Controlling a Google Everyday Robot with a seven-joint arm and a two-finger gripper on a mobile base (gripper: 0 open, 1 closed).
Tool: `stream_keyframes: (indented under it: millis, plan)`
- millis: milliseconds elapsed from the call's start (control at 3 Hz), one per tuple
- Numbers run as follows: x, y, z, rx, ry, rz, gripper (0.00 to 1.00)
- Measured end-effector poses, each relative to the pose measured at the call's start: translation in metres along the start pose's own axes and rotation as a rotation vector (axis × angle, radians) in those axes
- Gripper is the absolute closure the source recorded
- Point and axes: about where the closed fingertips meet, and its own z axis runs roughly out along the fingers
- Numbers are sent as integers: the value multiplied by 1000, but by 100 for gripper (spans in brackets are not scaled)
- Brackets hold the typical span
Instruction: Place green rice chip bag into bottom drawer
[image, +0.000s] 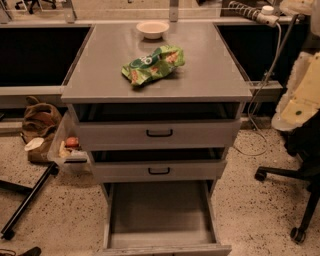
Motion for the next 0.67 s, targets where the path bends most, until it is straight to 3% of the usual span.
stream_keyframes:
  millis: [333,667]
  plan:
    - [0,0,0,0,0,0,0]
    - [-29,-13,22,33,-37,-54,0]
